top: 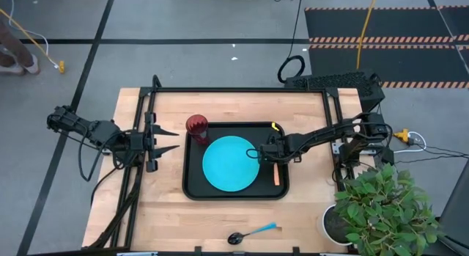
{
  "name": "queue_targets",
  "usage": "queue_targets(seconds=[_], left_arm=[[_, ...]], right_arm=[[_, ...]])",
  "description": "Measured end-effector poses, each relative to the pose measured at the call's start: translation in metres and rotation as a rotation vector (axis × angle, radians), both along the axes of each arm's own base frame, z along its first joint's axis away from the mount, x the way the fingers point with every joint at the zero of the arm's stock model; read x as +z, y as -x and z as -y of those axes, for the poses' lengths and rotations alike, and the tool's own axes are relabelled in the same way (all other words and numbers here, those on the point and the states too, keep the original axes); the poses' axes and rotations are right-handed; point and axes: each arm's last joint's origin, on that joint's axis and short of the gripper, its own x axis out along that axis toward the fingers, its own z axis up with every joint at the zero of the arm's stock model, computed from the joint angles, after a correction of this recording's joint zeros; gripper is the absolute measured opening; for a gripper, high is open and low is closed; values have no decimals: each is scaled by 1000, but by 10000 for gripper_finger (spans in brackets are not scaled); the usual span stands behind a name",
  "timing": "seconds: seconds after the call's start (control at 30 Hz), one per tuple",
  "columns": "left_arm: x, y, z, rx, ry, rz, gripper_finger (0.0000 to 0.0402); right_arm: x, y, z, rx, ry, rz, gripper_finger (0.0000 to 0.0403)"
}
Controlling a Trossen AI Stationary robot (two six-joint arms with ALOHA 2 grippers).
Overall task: Pick and place plate/cup/fork/spoon on tray
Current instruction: Put the fork on the black food tray, then put the spoon on the black food tray
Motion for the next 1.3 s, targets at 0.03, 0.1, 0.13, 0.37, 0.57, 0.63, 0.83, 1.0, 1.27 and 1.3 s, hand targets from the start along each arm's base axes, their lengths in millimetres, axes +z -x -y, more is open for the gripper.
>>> queue_targets(seconds=[0.03, 0.1, 0.13, 0.37, 0.57, 0.63, 0.83, 1.0, 1.27, 1.3], left_arm=[[0, 0, 0, 0, 1, 0, 161], [0, 0, 0, 0, 1, 0, 161], [0, 0, 0, 0, 1, 0, 161], [0, 0, 0, 0, 0, -1, 161], [0, 0, 0, 0, 1, -3, 161], [-1, 0, 0, 0, 0, -6, 161], [-1, 0, 0, 0, 4, -8, 161], [0, 0, 0, 1, 10, -1, 161], [1, 0, -1, 22, 27, 10, 161], [1, 0, -1, 36, 41, 14, 161]], right_arm=[[1, 0, 0, 10, 1, 1, 105], [3, 1, 0, 23, 1, 6, 109], [5, 2, 0, 27, 0, 12, 110], [33, 9, 1, 39, 13, 114, 112], [54, 17, -2, 88, 35, 188, 112], [60, 17, -8, 157, 44, 233, 112], [81, 0, -37, 463, 115, 518, 112], [89, -8, -65, 643, 154, 674, 112], [97, -27, -93, 941, 361, 926, 112], [98, -30, -95, 992, 414, 958, 112]])
